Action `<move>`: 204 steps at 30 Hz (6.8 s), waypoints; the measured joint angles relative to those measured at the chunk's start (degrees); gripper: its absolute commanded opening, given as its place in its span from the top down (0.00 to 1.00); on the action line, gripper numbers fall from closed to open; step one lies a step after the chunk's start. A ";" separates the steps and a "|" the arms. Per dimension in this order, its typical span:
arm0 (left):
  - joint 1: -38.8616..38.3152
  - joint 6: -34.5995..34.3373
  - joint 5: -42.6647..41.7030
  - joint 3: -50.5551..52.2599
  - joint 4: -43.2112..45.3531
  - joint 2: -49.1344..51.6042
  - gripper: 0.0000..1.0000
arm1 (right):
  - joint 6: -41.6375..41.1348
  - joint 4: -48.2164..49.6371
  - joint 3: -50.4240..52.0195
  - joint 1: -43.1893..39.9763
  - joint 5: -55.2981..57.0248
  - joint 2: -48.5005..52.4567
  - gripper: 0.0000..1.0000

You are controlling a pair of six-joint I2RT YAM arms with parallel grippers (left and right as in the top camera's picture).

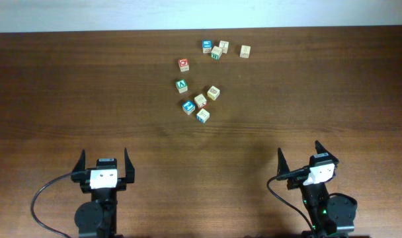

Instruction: Rotate 4 blocks

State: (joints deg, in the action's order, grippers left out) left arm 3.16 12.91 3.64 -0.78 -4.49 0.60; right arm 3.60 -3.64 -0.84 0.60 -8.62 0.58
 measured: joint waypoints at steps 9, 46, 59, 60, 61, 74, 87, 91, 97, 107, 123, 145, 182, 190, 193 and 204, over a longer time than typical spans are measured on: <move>0.00 0.00 0.00 0.00 0.00 0.00 0.01 | -0.02 0.00 0.00 0.00 0.00 0.00 0.02; 0.00 0.22 -4.02 -30.16 -6.93 36.76 0.01 | -0.11 -15.37 -41.38 0.00 -9.01 45.81 0.02; -0.15 0.20 -17.73 -109.83 -56.94 112.39 0.01 | 9.57 -70.07 -129.48 8.96 -22.82 124.89 0.02; -0.15 0.20 -17.99 -109.83 -57.20 113.02 0.01 | 11.96 -70.47 -130.51 10.73 -21.51 127.38 0.02; -0.15 0.17 -18.10 -109.87 -57.66 113.04 0.01 | 15.74 -70.42 -130.73 12.76 -20.33 129.94 0.02; -0.15 0.20 -18.45 -110.25 -58.07 113.04 0.00 | 17.49 -56.28 -131.14 18.36 -1.95 144.12 0.39; -0.15 0.17 -18.34 -110.25 -58.05 113.04 0.00 | 15.72 -57.37 -129.11 21.64 -0.24 146.03 0.53; -0.15 0.17 -17.99 -110.25 -57.53 113.04 0.00 | 13.35 -57.55 -128.93 21.64 0.90 146.09 0.62; -0.15 0.17 -17.99 -110.25 -56.57 113.04 0.00 | 2.91 -64.48 -128.93 21.64 5.99 144.87 0.67; -0.15 -0.50 -17.99 -110.25 -56.54 113.04 0.00 | -17.38 -87.54 -129.57 21.24 10.97 141.96 0.65; -0.15 -1.03 -17.99 -110.25 -57.16 113.04 0.04 | -16.44 -84.48 -134.00 15.67 5.07 141.37 0.40; 0.72 -23.06 -2.93 -110.27 -58.73 113.04 0.00 | -29.20 -65.88 -121.79 31.47 0.98 140.17 0.45; 0.72 -23.06 -2.91 -110.27 -58.86 113.04 0.01 | -25.70 -83.06 -125.11 18.97 6.75 140.28 0.51; 0.72 -23.06 -2.91 -110.36 -58.95 113.04 0.01 | -17.68 -58.01 -130.01 23.87 1.20 140.39 0.36; 0.72 -23.06 -2.91 -110.36 -58.97 113.04 0.01 | -11.91 -57.27 -130.03 26.80 1.20 141.96 0.36; 0.72 -23.06 -2.89 -110.36 -59.17 113.04 0.01 | -7.96 -57.94 -130.03 27.04 1.22 144.30 0.54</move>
State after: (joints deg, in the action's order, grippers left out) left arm 3.88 -10.15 0.75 -111.13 -63.66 113.65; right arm -4.36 -61.58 -130.87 27.64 -7.40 144.88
